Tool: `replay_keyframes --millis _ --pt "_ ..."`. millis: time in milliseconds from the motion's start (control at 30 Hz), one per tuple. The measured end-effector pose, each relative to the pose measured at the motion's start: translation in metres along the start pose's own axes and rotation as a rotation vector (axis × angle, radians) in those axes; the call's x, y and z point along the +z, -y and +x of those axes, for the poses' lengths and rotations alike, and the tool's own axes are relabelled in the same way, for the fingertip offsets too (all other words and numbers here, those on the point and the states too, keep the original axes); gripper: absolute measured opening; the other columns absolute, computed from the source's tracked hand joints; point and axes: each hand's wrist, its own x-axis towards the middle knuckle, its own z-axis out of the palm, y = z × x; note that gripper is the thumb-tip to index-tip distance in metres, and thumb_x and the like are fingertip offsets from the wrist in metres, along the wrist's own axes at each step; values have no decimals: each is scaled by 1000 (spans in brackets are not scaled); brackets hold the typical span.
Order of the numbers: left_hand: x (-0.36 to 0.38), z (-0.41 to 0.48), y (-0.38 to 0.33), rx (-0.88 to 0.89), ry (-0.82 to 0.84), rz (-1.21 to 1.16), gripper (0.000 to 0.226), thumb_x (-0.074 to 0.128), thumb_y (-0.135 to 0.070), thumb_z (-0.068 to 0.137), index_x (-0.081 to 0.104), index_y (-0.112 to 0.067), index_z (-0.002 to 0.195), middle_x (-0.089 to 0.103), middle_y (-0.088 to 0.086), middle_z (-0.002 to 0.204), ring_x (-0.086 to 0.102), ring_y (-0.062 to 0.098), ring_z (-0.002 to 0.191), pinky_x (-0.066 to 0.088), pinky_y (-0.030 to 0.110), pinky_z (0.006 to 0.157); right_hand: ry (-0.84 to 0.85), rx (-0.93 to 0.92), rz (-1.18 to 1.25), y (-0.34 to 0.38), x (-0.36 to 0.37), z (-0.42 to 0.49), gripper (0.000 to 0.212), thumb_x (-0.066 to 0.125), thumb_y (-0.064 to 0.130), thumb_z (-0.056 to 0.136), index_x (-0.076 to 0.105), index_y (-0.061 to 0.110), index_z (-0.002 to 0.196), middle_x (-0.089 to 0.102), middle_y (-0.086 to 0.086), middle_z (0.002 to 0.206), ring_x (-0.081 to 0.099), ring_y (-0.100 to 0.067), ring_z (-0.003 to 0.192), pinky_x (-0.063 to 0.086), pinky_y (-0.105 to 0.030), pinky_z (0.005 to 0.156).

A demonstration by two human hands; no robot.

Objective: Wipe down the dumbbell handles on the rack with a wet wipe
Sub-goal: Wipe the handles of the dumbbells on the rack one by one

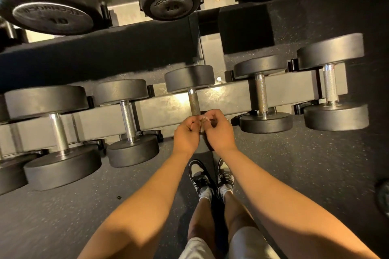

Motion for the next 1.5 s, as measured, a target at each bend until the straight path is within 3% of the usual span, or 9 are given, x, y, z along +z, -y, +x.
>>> replay_keyframes --millis 200,300,400,467,533,633,1033,1333,1500 --pt "2 18 2 70 -115 24 25 42 -21 108 64 -22 120 69 -2 111 64 12 101 49 22 87 -23 -2 41 10 12 29 29 59 -6 91 71 19 98 69 2 100 63 -9 91 51 -17 84" --pt "5 27 10 93 -190 116 31 38 -29 109 61 -25 128 65 -3 123 62 16 112 50 33 95 -141 -89 38 22 19 48 20 65 3 93 74 16 105 65 -1 111 59 -9 100 41 -4 88" --pt "8 26 10 63 -191 206 34 31 -45 108 55 -38 130 67 -7 123 64 18 108 52 43 91 -110 -46 104 29 31 64 23 62 16 96 74 15 116 67 1 118 61 -10 109 45 -17 101" --pt "7 25 12 53 -207 192 34 27 -50 107 52 -43 129 69 -5 118 65 21 105 53 47 90 -40 26 161 30 36 63 30 54 15 98 73 23 120 73 4 113 65 -6 99 52 -24 95" --pt "6 23 12 51 -209 148 34 27 -52 106 49 -46 131 70 -3 119 65 23 106 53 48 92 -15 33 138 24 33 58 39 49 4 98 71 24 125 74 1 113 65 -4 87 50 -12 81" --pt "6 22 6 16 -206 127 37 28 -50 108 48 -45 138 68 -2 126 64 24 110 52 48 95 17 5 66 15 25 53 37 51 -3 98 70 15 124 69 6 118 63 -3 102 42 1 82" --pt "3 26 11 -11 -168 184 43 26 -53 107 44 -46 146 61 -4 139 58 25 124 43 34 100 -47 -47 16 13 38 50 30 57 -7 95 73 6 116 67 -10 128 57 -8 122 32 5 94" --pt "-4 37 14 70 13 285 48 24 -51 108 17 -53 155 38 -14 159 44 16 141 30 23 103 -61 -16 92 26 38 64 28 57 0 98 71 8 120 67 -6 128 58 -11 123 35 3 96" --pt "-2 33 17 32 -21 295 44 25 -47 109 42 -39 149 61 1 140 57 27 127 42 33 98 14 -31 -120 0 23 32 28 63 2 93 79 19 108 76 6 103 68 -4 93 55 -20 88"
